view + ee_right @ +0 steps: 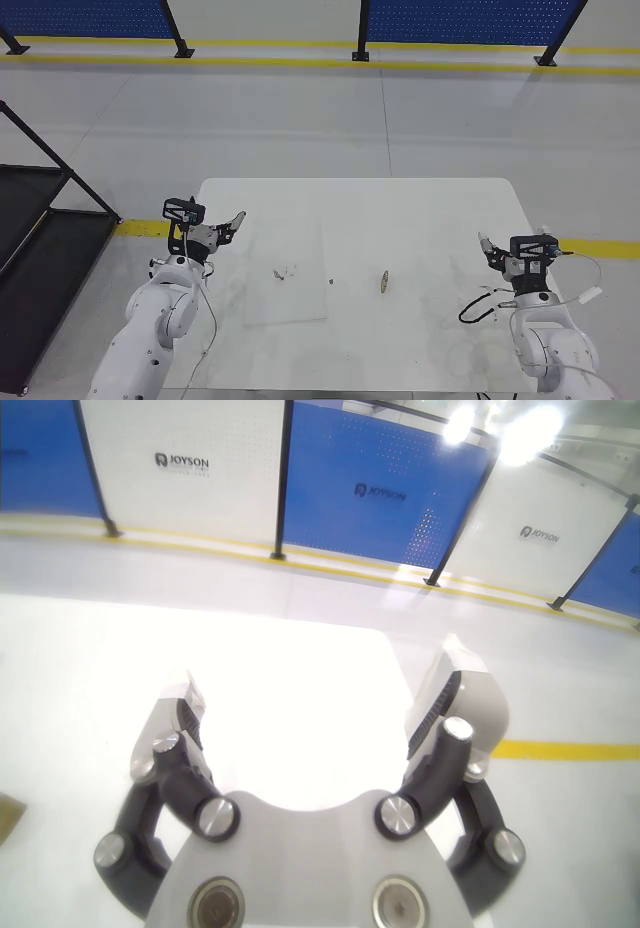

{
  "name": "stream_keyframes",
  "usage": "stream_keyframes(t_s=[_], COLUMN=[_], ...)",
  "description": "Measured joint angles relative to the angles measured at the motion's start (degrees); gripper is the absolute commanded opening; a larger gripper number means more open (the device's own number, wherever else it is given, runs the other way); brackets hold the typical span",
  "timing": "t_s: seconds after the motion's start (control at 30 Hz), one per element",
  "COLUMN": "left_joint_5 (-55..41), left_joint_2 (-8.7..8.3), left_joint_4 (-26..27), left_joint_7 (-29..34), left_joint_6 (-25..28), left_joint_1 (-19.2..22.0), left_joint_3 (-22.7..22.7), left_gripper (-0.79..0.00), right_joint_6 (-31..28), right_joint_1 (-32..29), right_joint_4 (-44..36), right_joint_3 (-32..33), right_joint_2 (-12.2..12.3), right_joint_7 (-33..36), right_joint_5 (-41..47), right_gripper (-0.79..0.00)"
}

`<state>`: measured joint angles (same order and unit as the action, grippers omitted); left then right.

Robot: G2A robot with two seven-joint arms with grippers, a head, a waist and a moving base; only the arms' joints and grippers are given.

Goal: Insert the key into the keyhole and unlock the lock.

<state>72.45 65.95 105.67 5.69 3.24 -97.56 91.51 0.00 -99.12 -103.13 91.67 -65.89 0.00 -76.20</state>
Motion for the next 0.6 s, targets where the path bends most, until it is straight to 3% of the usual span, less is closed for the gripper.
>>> stream_keyframes(t_s=[0.3,0.4,0.6], left_joint_5=[-8.3,-12.5,-25.2], left_joint_2=[-0.03,-0.20,-0.87], left_joint_4=[11.1,14.0,15.2], left_joint_7=[16.1,25.6,49.4], left_joint_6=[1.3,2.7,2.4], left_joint_1=[-0.1,0.3,5.1], left_joint_3=[1.5,1.7,2.4], left_gripper=[0.000,0.000,0.000], right_joint_6=[0.0,0.0,0.0], right_joint_1=[0.0,0.0,0.0], right_joint_4=[0.0,0.0,0.0], right_joint_3=[0.0,0.0,0.0], right_joint_2=[0.0,0.0,0.0], right_joint_7=[0.0,0.0,0.0], right_joint_5=[0.0,0.0,0.0], right_gripper=[0.000,0.000,0.000])
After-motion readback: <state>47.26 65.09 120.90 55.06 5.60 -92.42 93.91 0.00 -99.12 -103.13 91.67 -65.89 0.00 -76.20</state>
